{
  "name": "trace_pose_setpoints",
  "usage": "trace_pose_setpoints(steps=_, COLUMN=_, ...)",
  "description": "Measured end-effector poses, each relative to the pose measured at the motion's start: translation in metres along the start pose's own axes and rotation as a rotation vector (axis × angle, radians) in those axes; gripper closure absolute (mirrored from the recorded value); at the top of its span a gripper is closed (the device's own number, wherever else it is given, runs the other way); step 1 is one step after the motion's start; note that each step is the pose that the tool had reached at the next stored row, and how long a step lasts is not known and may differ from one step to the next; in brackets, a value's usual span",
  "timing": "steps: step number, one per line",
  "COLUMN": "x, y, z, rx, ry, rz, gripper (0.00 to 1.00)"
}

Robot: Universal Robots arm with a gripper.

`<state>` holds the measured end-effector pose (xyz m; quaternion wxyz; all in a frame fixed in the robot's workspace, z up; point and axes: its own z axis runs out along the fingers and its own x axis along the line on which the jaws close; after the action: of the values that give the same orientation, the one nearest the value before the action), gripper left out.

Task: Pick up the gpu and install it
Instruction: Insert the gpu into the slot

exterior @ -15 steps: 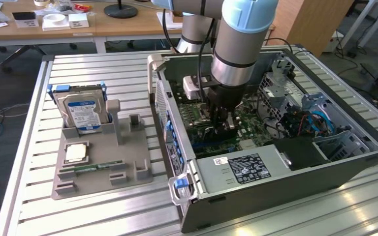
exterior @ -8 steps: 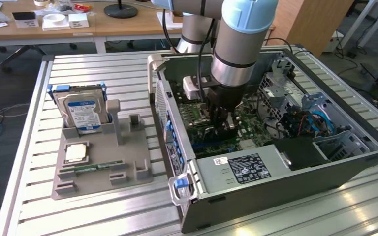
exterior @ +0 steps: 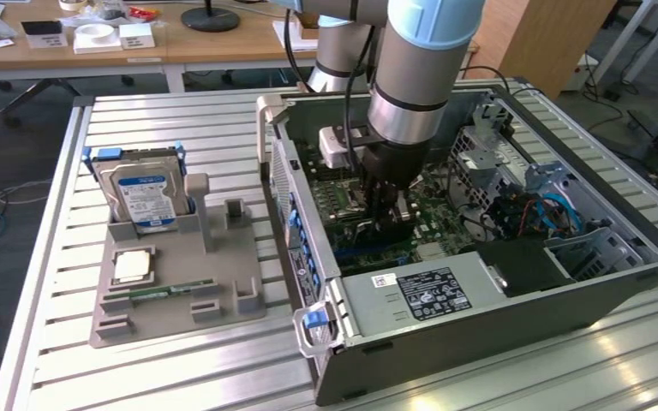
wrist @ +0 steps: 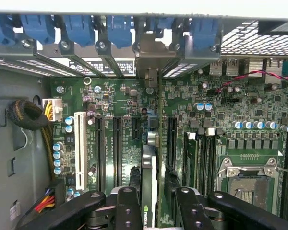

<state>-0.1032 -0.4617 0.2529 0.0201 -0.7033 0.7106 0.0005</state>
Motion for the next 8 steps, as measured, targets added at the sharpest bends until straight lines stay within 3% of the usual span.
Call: trace_pose_setpoints(steps=8, x=-0.0011, y=0.0002, z=-0.0003, rx=-0.0002, ry=0.0004, rz=0.000, gripper=0.66)
